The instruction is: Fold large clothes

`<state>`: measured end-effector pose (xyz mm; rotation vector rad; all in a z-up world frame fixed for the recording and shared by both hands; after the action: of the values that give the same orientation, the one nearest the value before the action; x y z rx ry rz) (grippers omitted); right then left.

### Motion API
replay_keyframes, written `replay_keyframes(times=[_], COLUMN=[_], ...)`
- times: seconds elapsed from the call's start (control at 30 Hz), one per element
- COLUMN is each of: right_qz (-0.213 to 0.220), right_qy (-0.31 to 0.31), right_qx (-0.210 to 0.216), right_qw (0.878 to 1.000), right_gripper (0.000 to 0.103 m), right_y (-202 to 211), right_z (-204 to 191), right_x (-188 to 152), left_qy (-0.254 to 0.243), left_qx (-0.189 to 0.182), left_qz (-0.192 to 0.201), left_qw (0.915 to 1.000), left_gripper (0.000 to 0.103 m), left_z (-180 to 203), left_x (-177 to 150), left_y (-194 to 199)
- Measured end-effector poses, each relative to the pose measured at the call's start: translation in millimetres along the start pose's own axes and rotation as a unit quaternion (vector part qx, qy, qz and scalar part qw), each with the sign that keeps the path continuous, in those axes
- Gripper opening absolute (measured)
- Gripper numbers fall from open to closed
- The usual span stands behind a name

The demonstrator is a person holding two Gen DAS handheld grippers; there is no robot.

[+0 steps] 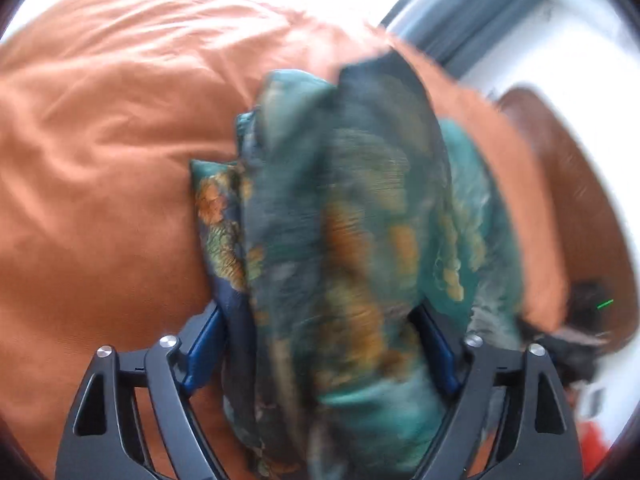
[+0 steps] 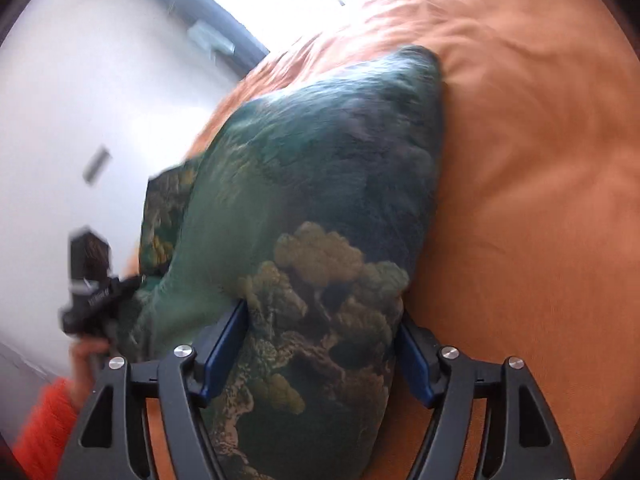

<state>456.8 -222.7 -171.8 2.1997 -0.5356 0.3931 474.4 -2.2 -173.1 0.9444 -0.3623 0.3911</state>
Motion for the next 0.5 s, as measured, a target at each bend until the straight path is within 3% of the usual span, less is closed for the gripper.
replay_keyframes(times=[0.07,0.17,0.27,0.37,0.5], right_qz=[0.035,0.083,0.141,0.186,0.214], right_qy=[-0.018,0.05,0.154,0.21,0.244], right_qx=[0.028,-0.025,-0.096,-0.181,-0.231], right_qw=[0.999,0.995,0.973,0.943,0.917], right_gripper=[0.074,0.074,0.075,0.081,0.081], right_y=[24,65,107,141,172], right_z=[-4,-21,-54,-77,-94], right_x=[-2,-7,-24,-46,-65], left_qy=[-0.009,-0.086,-0.16,-0.194,-0.199], left_qx=[-0.001,0.056,0.154,0.224,0.246], left_qz=[0.025,0.079,0.143,0.187,0.219], left_qw=[0.9996,0.9916,0.9645,0.9366,0.9232], left_gripper=[0.086,0.092,0.1,0.102,0.102], left_z=[4,22,47,65,86], left_x=[-1,-9,-26,-45,-67], left_y=[24,70,115,155,187])
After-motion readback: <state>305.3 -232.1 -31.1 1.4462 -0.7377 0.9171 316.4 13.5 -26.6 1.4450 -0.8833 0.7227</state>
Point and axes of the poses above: each gripper's, at about its wrist camera, not at the fingertips, and y roughly against the way its jaws point, z to its right, x to its top, the point moved 10 cm from there along -y, roughly the way its jaws point, and after that the axes turned 1 degree about -y, right-handed, at the moved point
